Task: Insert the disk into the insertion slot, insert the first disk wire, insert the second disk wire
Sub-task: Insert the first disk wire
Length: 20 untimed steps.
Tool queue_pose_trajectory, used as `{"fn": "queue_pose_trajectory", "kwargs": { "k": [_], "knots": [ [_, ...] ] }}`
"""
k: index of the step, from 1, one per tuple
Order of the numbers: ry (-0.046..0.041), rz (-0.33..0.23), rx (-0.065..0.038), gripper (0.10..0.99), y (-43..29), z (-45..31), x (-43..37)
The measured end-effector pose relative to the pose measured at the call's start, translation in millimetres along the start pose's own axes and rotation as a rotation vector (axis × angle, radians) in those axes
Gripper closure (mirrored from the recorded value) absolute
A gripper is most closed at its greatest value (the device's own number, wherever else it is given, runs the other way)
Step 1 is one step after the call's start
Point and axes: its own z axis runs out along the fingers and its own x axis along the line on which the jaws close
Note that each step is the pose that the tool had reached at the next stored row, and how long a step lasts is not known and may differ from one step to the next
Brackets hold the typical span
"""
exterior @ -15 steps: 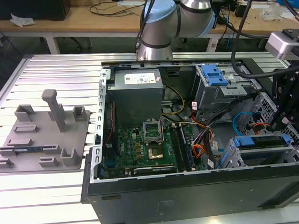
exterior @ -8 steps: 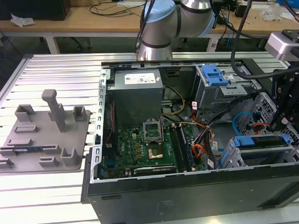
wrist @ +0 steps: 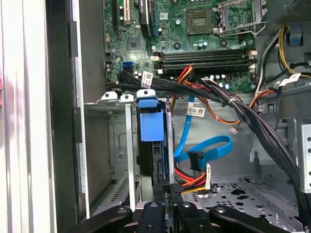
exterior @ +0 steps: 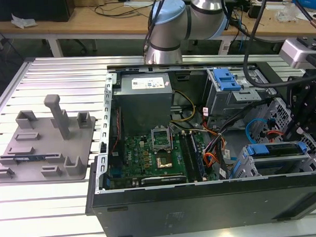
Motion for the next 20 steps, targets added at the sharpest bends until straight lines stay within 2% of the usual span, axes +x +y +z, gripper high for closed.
{"fn": "queue_pose_trajectory", "kwargs": {
  "k": [20],
  "knots": [
    [0.0008,0.000,0.000,0.922,-0.3,12.2,1.0]
  ]
}}
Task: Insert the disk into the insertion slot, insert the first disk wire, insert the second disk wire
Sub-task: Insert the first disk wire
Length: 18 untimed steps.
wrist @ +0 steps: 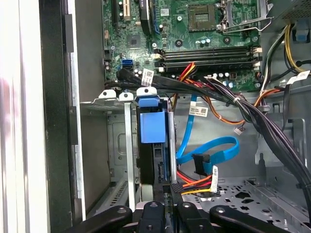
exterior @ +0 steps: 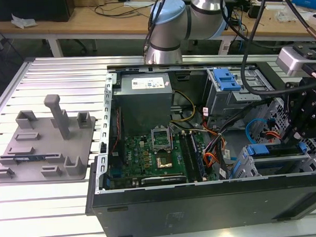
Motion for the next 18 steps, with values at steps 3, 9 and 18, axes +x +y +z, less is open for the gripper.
{"fn": "queue_pose_trajectory", "kwargs": {
  "k": [3,9,18],
  "knots": [
    [-0.0006,0.000,0.000,0.922,0.0,0.8,0.0],
    [-0.0008,0.000,-0.001,0.922,0.1,-5.9,0.4],
    [-0.0342,-0.001,-0.001,0.922,-0.1,-5.5,6.6]
  ]
}}
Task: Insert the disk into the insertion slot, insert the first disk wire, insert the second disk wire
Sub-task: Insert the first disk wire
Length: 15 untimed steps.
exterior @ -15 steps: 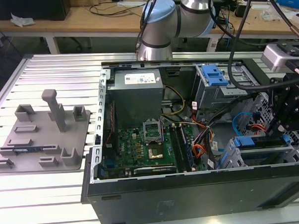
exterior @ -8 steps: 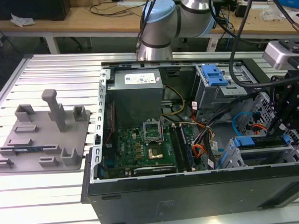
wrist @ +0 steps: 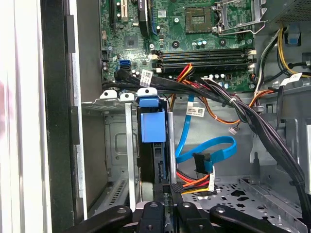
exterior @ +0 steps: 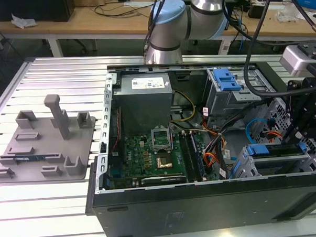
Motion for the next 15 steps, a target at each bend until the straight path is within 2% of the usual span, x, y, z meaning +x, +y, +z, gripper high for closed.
{"fn": "queue_pose_trajectory", "kwargs": {
  "k": [11,15],
  "knots": [
    [-0.0001,0.000,0.000,0.922,-0.4,0.3,1.7],
    [0.0004,0.000,0.000,0.922,-0.4,3.9,1.7]
  ]
}}
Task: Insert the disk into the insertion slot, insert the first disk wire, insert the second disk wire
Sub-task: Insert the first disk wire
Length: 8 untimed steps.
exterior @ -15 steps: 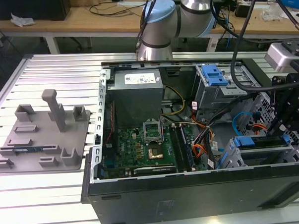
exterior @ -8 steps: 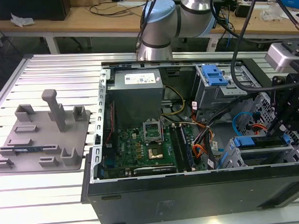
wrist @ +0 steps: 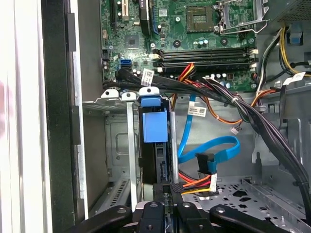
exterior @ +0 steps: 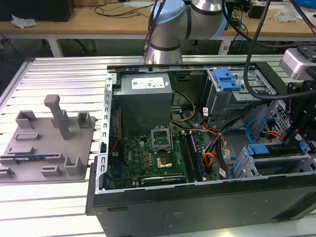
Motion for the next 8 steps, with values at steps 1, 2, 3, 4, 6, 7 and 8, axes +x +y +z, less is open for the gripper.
{"fn": "queue_pose_trajectory", "kwargs": {
  "k": [1,2,3,4,6,7,8],
  "knots": [
    [0.0004,0.000,0.000,0.922,0.0,0.9,0.0],
    [0.0006,0.000,0.000,0.922,0.0,1.3,-0.1],
    [-0.0009,0.000,0.000,0.922,-0.1,3.1,-0.1],
    [-0.0005,0.000,0.000,0.922,-0.1,3.4,-0.1],
    [-0.0003,0.000,0.000,0.922,-0.1,4.6,-0.2],
    [-0.0002,0.000,0.000,0.922,-0.1,4.8,-0.2],
    [-0.0003,0.000,0.000,0.910,-0.1,4.9,-0.2]
  ]
}}
